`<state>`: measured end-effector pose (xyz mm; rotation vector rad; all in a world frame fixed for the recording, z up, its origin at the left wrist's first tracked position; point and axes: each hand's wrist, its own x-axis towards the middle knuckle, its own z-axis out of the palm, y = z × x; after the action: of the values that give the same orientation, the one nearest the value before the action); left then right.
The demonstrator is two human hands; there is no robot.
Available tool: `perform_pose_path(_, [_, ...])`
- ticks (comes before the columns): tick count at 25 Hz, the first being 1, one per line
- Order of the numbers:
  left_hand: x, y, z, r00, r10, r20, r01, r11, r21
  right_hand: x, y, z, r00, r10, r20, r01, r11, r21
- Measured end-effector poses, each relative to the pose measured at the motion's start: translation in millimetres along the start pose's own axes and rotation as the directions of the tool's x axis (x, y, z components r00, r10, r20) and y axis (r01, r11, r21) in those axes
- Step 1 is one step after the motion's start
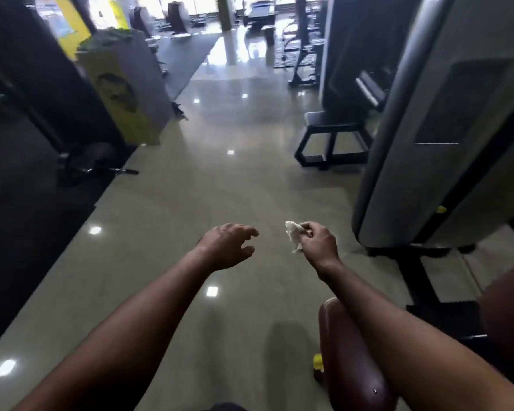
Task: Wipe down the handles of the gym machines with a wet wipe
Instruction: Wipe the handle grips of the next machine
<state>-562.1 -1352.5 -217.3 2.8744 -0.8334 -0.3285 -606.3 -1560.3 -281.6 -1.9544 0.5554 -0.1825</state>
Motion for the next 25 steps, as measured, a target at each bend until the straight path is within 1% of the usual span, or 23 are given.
perform_pose_path(2, [59, -2, -8, 0.992, 0.12, 0.047, -0.122, 0.992, 0.033, 37, 8, -7, 0.994, 0.071, -0.083, -0.071, 0.997, -0.007])
perform_pose_path(4, [124, 0, -18, 0.966, 0.25, 0.069, -0.252, 0.967, 0.035, 77, 13, -17, 0.977, 0.12, -0.177, -0.121, 0.993, 0.005])
perform_pose_path(5, [158, 2, -22, 0.945, 0.318, 0.075, -0.322, 0.946, 0.042, 98, 17, -23, 0.959, 0.145, -0.242, -0.143, 0.989, 0.026])
perform_pose_path(7, [228, 14, -34, 0.885, 0.461, 0.066, -0.464, 0.885, 0.044, 133, 15, -39, 0.897, 0.213, -0.388, -0.191, 0.977, 0.095])
perform_pose_path(8, [256, 25, -39, 0.841, 0.533, 0.091, -0.538, 0.842, 0.037, 142, 15, -48, 0.846, 0.26, -0.465, -0.228, 0.966, 0.126])
perform_pose_path(10, [303, 54, -42, 0.734, 0.66, 0.157, -0.673, 0.738, 0.047, 152, 18, -66, 0.705, 0.345, -0.62, -0.306, 0.936, 0.172])
perform_pose_path(12, [337, 88, -45, 0.638, 0.746, 0.19, -0.766, 0.641, 0.058, 157, 25, -82, 0.572, 0.399, -0.716, -0.344, 0.91, 0.233])
perform_pose_path(13, [358, 115, -44, 0.562, 0.8, 0.209, -0.824, 0.563, 0.059, 163, 30, -96, 0.479, 0.45, -0.753, -0.353, 0.885, 0.304])
perform_pose_path(14, [374, 139, -42, 0.49, 0.843, 0.221, -0.869, 0.491, 0.055, 166, 34, -109, 0.405, 0.49, -0.772, -0.35, 0.863, 0.365])
perform_pose_path(15, [380, 154, -42, 0.452, 0.862, 0.23, -0.89, 0.455, 0.042, 166, 36, -117, 0.386, 0.501, -0.775, -0.34, 0.858, 0.385])
perform_pose_path(17, [406, 200, -33, 0.332, 0.912, 0.242, -0.94, 0.34, 0.008, 172, 50, -139, 0.303, 0.507, -0.807, -0.335, 0.849, 0.408])
perform_pose_path(18, [419, 223, -27, 0.288, 0.923, 0.254, -0.955, 0.297, 0.001, 177, 57, -151, 0.263, 0.519, -0.813, -0.329, 0.841, 0.43])
perform_pose_path(20, [443, 266, -17, 0.225, 0.934, 0.276, -0.972, 0.233, 0.006, 186, 71, -176, 0.196, 0.546, -0.815, -0.313, 0.822, 0.476])
perform_pose_path(23, [483, 341, -15, 0.099, 0.941, 0.323, -0.995, 0.095, 0.026, 209, 90, -232, 0.071, 0.569, -0.819, -0.305, 0.794, 0.526])
perform_pose_path(25, [502, 377, -18, 0.021, 0.944, 0.331, -0.999, 0.009, 0.039, 217, 92, -256, 0.017, 0.567, -0.824, -0.293, 0.791, 0.538])
